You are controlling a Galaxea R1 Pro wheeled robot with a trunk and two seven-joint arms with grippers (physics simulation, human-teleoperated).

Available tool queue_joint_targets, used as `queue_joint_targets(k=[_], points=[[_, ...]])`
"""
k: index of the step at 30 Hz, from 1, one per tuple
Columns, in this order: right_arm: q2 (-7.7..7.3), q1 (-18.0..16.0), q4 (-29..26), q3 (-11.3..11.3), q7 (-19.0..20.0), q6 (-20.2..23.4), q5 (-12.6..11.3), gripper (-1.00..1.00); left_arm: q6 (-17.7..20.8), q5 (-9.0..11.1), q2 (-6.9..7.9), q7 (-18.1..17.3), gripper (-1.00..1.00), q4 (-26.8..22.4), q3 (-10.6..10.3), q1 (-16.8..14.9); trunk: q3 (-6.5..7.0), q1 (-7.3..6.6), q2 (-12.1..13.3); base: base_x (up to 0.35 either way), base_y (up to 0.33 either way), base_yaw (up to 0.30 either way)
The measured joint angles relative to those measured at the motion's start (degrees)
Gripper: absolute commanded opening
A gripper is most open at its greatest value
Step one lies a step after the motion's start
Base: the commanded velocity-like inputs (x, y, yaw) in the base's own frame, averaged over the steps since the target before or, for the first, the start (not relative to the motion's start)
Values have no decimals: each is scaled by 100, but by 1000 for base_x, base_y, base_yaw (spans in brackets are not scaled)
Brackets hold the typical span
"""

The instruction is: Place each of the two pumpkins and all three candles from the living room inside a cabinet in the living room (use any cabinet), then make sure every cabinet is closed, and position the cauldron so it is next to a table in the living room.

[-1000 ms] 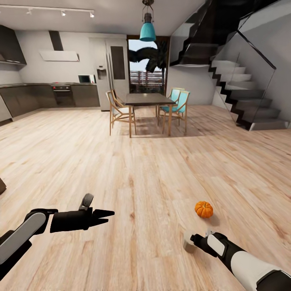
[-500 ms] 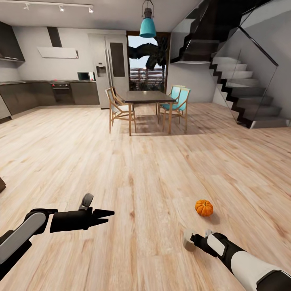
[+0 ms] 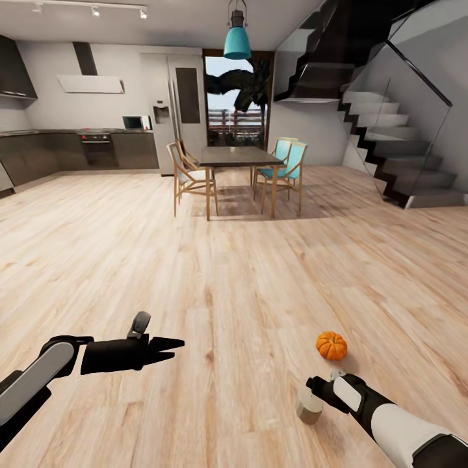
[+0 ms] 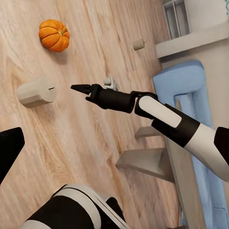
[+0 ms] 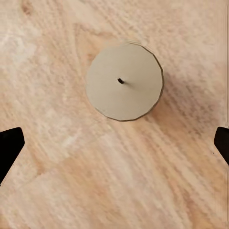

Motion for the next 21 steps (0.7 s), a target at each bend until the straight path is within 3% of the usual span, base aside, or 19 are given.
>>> queue_joint_targets(k=[21], points=[[0,3,-1,-1,1,0,3,100,0,4,-6,3,100,0,-44,-1,0,2,0,100,-65,0]])
